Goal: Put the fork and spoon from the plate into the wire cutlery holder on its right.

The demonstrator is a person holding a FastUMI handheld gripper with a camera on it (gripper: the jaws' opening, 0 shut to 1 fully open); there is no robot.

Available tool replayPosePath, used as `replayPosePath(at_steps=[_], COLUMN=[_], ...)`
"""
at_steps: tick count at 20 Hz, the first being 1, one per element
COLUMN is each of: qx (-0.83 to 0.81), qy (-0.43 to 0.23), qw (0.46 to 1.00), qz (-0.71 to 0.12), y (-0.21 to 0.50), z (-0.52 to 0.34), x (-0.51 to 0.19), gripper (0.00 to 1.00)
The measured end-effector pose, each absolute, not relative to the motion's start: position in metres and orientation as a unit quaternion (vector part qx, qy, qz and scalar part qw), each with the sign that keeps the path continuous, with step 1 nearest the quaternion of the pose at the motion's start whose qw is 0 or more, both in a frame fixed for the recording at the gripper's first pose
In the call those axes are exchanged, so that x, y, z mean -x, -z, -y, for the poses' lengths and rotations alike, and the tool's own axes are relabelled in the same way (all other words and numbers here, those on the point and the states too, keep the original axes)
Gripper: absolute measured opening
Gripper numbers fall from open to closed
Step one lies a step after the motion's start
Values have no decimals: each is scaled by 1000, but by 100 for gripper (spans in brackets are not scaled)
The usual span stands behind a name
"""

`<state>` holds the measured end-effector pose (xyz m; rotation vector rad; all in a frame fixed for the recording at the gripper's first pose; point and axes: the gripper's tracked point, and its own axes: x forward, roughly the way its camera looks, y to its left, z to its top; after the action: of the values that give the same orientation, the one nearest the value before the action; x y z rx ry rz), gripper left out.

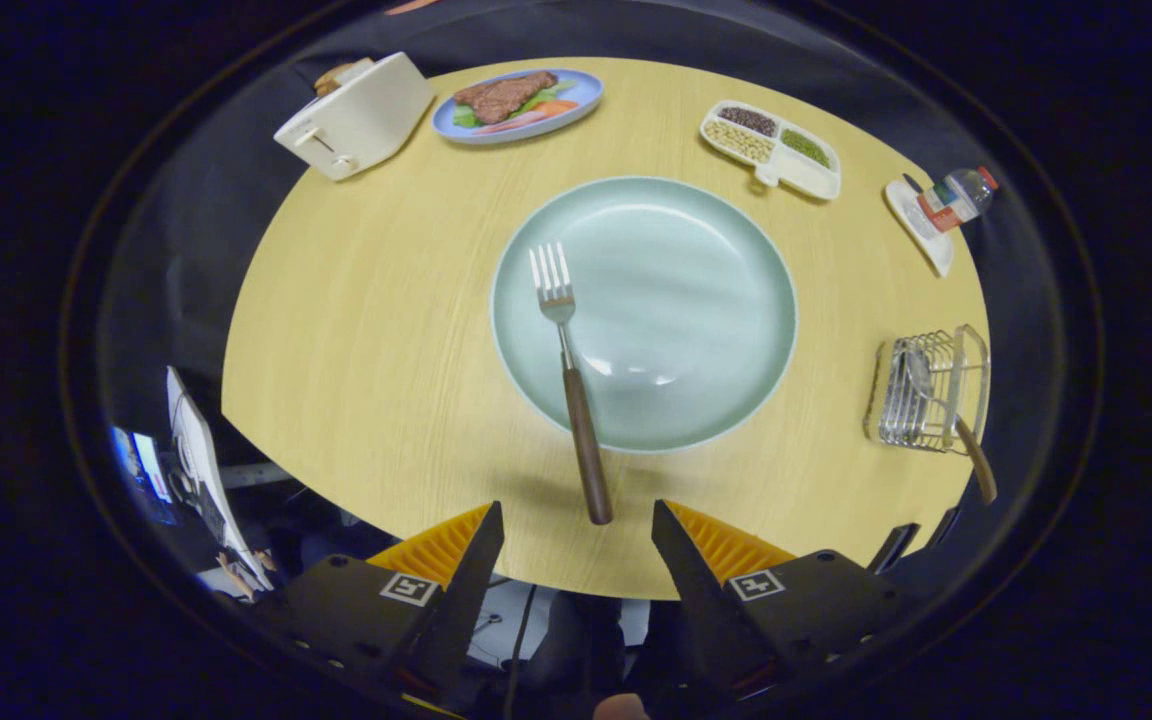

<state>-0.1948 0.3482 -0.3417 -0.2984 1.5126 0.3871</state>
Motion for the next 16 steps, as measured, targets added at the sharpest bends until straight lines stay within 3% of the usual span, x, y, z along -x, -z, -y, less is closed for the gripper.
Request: replayPosePath(at_steps=[5, 8, 9, 13, 14, 16], qx=[140, 143, 146, 152, 156, 143], qy=[-162, -159, -160, -155, -154, -158], qw=[703, 695, 693, 692, 693, 694], qz=[-678, -686, -687, -688, -687, -688], y=[365, 371, 372, 380, 384, 378], z=[-355, -360, -361, -356, -357, -356], x=[186, 186, 186, 190, 187, 187], gripper=[83, 54, 52, 16, 16, 2])
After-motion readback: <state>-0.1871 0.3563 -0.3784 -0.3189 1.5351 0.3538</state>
